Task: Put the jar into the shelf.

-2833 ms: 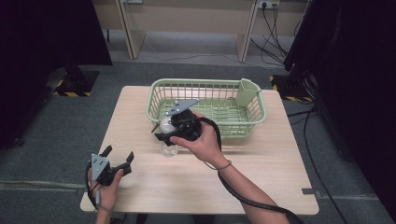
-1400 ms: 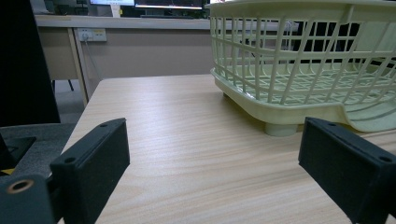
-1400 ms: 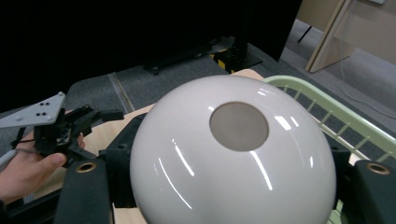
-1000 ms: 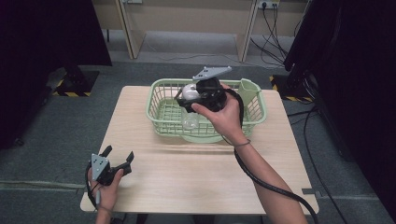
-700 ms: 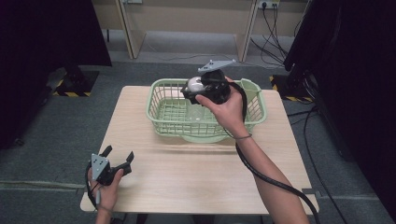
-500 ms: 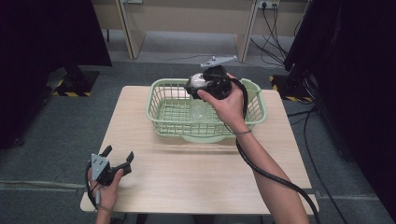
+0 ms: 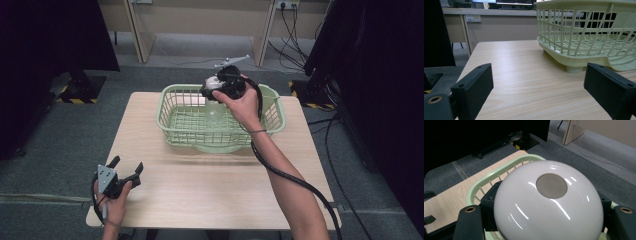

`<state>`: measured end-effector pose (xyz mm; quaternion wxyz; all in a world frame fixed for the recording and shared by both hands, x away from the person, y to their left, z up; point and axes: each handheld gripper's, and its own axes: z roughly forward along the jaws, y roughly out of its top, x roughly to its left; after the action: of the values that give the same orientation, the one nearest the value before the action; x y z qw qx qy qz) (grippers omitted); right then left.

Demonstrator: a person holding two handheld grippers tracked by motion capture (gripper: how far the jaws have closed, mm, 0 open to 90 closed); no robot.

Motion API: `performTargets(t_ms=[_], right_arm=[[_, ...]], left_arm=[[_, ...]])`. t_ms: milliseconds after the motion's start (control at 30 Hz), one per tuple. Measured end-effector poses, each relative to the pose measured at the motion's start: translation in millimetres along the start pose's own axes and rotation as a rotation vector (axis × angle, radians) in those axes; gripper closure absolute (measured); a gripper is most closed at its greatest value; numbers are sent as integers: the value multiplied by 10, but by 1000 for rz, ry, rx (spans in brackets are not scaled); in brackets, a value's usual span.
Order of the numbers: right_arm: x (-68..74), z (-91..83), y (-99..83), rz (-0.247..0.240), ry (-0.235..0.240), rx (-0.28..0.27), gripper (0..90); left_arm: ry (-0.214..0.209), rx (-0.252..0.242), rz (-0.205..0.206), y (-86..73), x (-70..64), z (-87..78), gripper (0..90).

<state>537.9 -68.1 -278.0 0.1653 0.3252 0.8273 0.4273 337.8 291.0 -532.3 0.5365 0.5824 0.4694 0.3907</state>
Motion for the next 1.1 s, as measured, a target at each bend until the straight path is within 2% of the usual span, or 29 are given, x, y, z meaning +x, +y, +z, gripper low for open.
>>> performTargets(t_ms=[133,333,500,1100], right_arm=[[-94,112,-33,-19,8,22,313],[-266,273,-121,-12,22,59,313],[-356,395,-194,-4,20,86,313],[-475,758,-331,44,14,167,313]], left_arm=[[0,2,0,1,0,3,84],[0,1,4,1,-6,4,85],[0,3,4,1,-5,6,86],[-1,1,4,1,-8,9,87]])
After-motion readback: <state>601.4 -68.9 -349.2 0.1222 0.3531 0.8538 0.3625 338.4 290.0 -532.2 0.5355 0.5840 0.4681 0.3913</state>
